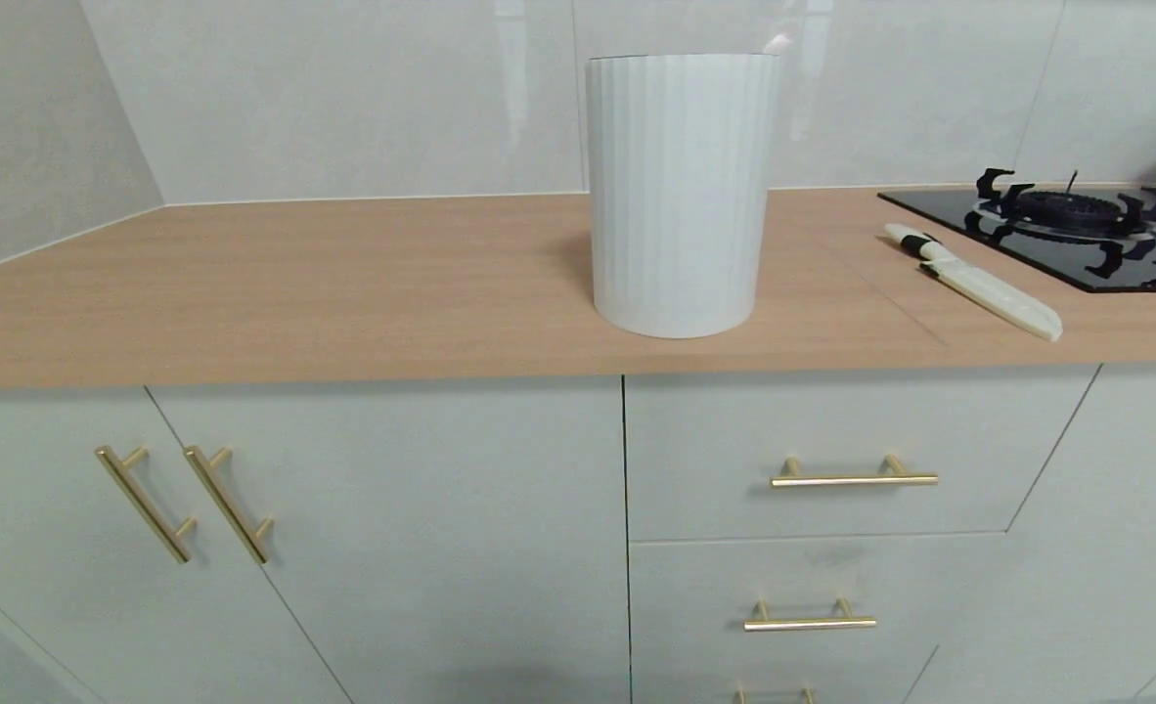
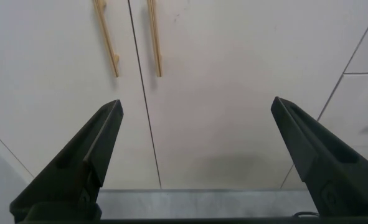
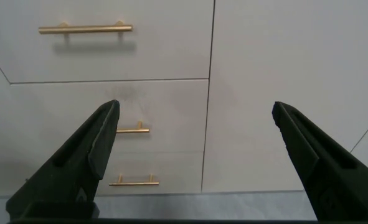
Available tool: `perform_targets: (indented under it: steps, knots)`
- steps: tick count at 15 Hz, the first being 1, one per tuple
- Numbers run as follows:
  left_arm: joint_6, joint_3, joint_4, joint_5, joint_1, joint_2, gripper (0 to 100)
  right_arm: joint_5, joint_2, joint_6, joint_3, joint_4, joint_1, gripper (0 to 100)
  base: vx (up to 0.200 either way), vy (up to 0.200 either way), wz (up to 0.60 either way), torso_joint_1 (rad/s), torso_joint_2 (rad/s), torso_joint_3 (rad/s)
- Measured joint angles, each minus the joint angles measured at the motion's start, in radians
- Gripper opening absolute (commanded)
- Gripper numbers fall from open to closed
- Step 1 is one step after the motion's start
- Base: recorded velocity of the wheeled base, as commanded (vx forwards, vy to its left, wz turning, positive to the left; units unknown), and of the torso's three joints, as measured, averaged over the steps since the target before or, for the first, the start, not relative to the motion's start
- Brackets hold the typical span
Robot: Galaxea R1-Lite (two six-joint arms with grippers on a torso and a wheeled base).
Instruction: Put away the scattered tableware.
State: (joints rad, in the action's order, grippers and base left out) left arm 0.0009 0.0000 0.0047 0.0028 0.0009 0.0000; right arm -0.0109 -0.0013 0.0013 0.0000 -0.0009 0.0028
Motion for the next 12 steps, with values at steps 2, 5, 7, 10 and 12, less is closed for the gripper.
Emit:
perform_targets:
  steps: [2,5,7,10,12]
  knots:
    - [0.0,0.0,0.0,0.0,0.001,0.0,100,0.0,0.0,0.0,0.0,0.0,0.0,100,0.0,0.0,0.0,0.071,-0.51,-0.342]
    - [0.0,0.0,0.0,0.0,0.0,0.0,100,0.0,0.0,0.0,0.0,0.0,0.0,100,0.0,0.0,0.0,0.119,-0.46,-0.333]
    - [0.0,0.0,0.0,0.0,0.0,0.0,100,0.0,0.0,0.0,0.0,0.0,0.0,100,0.0,0.0,0.0,0.137,-0.47,-0.33]
    - [0.0,0.0,0.0,0.0,0.0,0.0,100,-0.001,0.0,0.0,0.0,0.0,0.0,100,0.0,0.0,0.0,0.154,-0.46,-0.316]
    - [0.0,0.0,0.0,0.0,0.0,0.0,100,-0.001,0.0,0.001,0.0,0.0,0.0,100,0.0,0.0,0.0,0.178,-0.47,-0.308]
